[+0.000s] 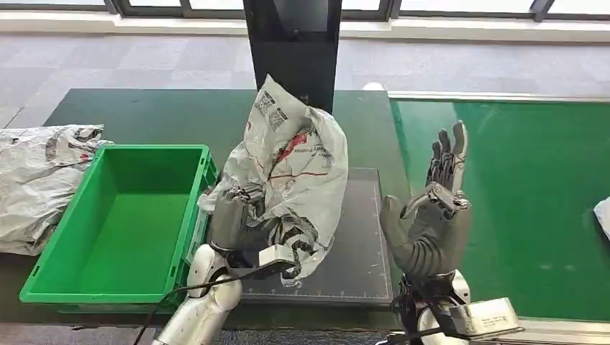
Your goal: Moved the parcel from conveyor to table for the left to box.
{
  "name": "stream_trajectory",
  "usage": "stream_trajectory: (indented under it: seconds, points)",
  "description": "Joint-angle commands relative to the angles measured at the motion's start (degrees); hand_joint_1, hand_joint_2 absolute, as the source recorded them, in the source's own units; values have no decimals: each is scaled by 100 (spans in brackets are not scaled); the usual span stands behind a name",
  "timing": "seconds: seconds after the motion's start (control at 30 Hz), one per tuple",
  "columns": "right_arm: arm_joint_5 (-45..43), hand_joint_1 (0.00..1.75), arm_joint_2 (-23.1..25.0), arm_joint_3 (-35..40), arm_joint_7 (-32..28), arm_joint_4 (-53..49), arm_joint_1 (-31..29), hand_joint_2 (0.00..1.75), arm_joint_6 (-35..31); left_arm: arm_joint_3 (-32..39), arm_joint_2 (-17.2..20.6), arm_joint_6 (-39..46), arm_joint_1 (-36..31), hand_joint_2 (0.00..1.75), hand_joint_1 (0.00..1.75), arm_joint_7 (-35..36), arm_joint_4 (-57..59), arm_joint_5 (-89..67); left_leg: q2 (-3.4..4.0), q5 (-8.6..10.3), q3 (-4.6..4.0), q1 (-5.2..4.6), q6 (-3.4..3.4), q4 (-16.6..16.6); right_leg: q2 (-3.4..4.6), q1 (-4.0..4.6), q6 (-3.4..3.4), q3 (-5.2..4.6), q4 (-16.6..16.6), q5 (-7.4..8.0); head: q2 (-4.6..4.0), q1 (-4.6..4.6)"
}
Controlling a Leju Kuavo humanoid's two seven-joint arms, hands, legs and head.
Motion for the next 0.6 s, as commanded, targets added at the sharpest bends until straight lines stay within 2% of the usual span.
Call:
stream_trajectory:
  seconds: [0.03,0.1,0.17,0.2,0.27,0.33,0.47,0.53,0.6]
  points:
    - [-54,0,-258,226,13,113,-35,175,-94,1503,99,525,633,175,175,-358,-1507,123,28,-3,8,4,-2,-7,22,5,-7,-1,-7,5,0,0]
    - [-64,0,-261,240,13,123,-31,175,-108,1851,94,525,649,175,175,-513,-1769,328,46,-8,0,9,-3,1,38,11,-9,-13,-3,7,0,0]
    - [-64,0,-261,240,13,123,-31,175,-108,1851,94,525,649,175,175,-513,-1769,328,44,-6,0,8,-4,-3,35,10,-11,-13,-2,7,0,0]
    - [-81,0,-245,254,13,162,-46,175,-98,2357,-13,525,742,175,175,-562,-2470,551,40,-3,3,8,-4,-8,30,10,-12,-11,-6,6,0,0]
    - [-94,0,-221,289,13,214,-70,175,-79,2933,-113,525,768,175,175,-562,-3185,827,30,-4,-7,9,-3,3,23,10,-8,-19,2,3,0,0]
    - [-87,0,-175,322,13,269,-94,175,-48,3458,-41,525,823,175,175,-562,-3669,1467,57,-10,-13,12,-3,10,46,13,-12,-32,11,5,0,0]
    - [-85,0,-166,332,13,269,-98,175,-55,3626,-23,525,835,175,175,-562,-3647,1522,56,-4,2,12,-6,-9,45,12,-15,-18,1,6,0,0]
    - [-84,0,-138,321,13,259,-107,175,-43,4025,-52,525,792,175,175,-562,-3546,1860,38,-1,0,8,-7,-7,28,8,-12,-19,4,3,0,0]
    - [-7,0,-38,245,13,302,-142,175,-5,4065,104,504,820,175,175,-562,-3149,2332,34,2,-1,12,-6,-11,20,13,-15,-16,-2,4,0,0]
